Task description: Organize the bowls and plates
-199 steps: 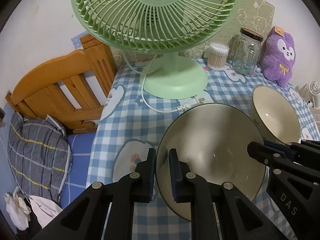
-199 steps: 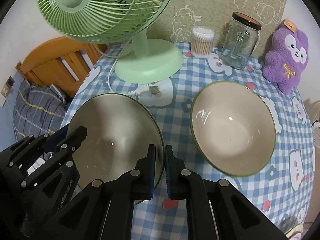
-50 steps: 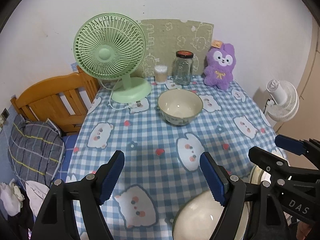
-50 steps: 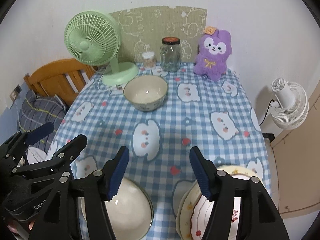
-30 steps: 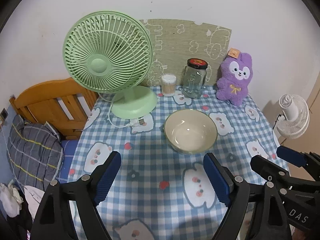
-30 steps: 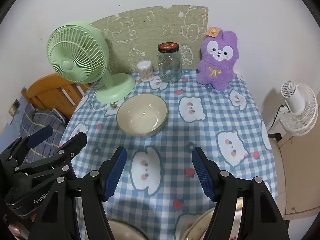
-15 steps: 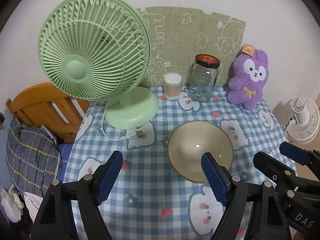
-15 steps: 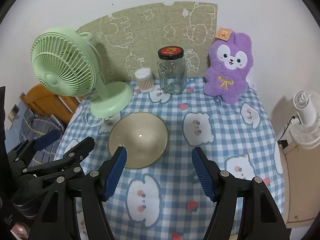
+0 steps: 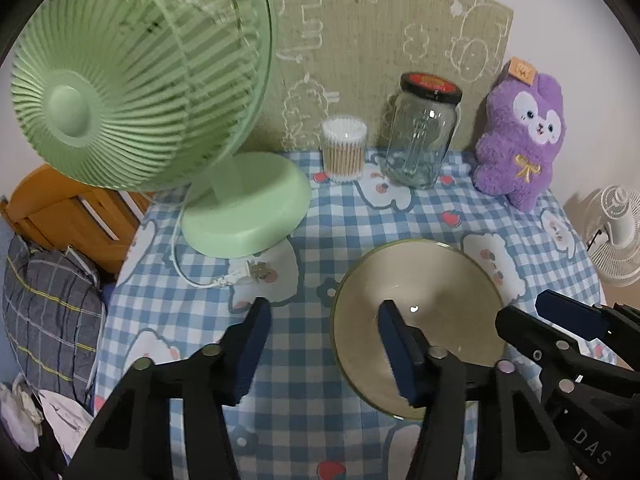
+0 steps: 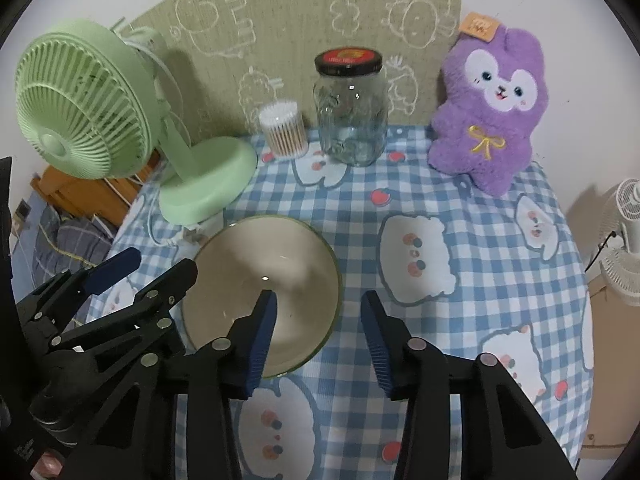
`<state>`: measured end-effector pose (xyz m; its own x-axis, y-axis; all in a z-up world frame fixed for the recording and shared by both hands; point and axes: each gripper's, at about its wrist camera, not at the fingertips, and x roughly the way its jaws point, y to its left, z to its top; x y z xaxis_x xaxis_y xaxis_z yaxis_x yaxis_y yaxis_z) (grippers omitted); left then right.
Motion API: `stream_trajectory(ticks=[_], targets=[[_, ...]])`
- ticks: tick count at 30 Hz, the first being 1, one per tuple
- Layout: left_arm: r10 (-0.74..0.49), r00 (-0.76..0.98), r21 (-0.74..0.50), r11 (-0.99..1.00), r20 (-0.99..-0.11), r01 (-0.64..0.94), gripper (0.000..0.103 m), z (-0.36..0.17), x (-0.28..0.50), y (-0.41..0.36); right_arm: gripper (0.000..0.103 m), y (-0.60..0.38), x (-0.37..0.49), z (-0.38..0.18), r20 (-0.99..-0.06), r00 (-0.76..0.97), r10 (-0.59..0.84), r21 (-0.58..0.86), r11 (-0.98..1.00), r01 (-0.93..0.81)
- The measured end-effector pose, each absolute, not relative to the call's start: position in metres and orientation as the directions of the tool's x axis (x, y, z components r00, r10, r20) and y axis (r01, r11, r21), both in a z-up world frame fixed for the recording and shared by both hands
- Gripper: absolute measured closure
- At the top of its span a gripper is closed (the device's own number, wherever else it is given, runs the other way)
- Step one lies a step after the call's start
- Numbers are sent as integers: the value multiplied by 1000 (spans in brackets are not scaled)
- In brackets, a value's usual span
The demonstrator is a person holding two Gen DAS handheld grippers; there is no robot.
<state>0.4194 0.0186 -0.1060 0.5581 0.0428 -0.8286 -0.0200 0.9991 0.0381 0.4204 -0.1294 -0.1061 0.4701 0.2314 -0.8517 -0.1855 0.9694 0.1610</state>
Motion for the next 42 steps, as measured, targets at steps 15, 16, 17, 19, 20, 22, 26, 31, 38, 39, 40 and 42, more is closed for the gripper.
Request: stream_trajectory(ticks=[15,16,17,19,20,22,26,31,38,39,40,42], targets=[[6,514,21,1000,-858,23,76,-133,431,17,79,-126,432,-125,-870,445,214,149,973,-177],[6,513,20,1000,-858,22,78,-134,432,16,79,-126,432,-125,-869,446,212,147,973,-177],[6,511,20,1000,-859,22,79,-136,432,16,79,-126,432,-125,-869,448,209,143,974,-177],[4,507,16,1000,-862,20,82,-138,434,17,79,-126,434,-128,-874,440,207,143,974,-174],[3,503,14,1000,-864,19,84,-139,434,17,79,-126,435,-130,-876,435,209,146,974,-173],[2,495,13,1000,-869,18,85,-142,435,17,81,-126,438,-134,-881,426,208,148,974,-169],[-8,482,4,1000,-876,24,90,-148,438,16,88,-127,441,-140,-885,420,200,141,976,-166],[-8,488,6,1000,-873,27,92,-148,437,15,93,-129,441,-142,-881,429,202,146,976,-160],[2,482,18,999,-876,29,92,-147,434,12,93,-131,439,-142,-888,414,201,154,977,-144],[2,481,18,999,-877,30,92,-147,433,11,93,-131,438,-142,-888,411,205,160,977,-142],[-4,477,11,1000,-879,29,93,-147,431,12,93,-132,437,-141,-889,408,207,164,977,-139],[-12,473,0,1000,-881,26,93,-146,428,12,93,-133,433,-139,-889,407,208,165,977,-137]])
